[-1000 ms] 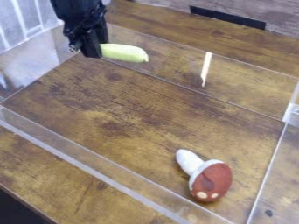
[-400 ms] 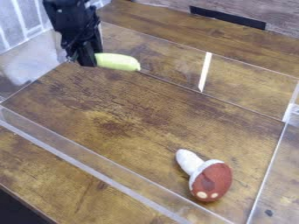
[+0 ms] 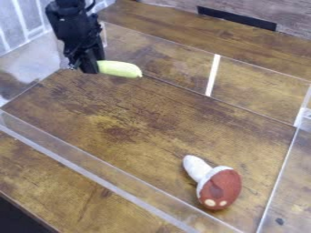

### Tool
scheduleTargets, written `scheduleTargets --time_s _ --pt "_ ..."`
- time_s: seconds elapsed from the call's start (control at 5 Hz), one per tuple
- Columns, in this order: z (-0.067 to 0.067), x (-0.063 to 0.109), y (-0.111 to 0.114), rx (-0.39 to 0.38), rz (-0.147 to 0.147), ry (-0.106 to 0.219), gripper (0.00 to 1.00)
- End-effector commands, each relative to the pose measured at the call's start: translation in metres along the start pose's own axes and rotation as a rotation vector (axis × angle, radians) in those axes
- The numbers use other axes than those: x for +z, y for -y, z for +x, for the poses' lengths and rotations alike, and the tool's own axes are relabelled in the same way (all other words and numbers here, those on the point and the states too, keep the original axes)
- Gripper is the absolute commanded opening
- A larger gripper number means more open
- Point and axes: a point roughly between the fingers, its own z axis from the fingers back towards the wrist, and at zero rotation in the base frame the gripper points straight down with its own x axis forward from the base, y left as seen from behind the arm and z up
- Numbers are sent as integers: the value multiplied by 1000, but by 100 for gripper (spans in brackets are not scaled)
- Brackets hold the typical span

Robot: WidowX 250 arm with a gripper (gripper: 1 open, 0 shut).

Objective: Move the green spoon to the left

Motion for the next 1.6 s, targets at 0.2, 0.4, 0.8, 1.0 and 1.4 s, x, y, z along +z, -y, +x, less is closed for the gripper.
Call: scheduleTargets --time_s 0.2,0.4,0.8,1.0,1.4 --pt "15 20 19 12 -68 2 0" --pt "18 21 21 11 -62 -4 0" --pt "19 24 24 9 -50 -18 0" --pt "22 24 25 11 -47 -20 0" --pt "26 22 28 5 -46 -24 0"
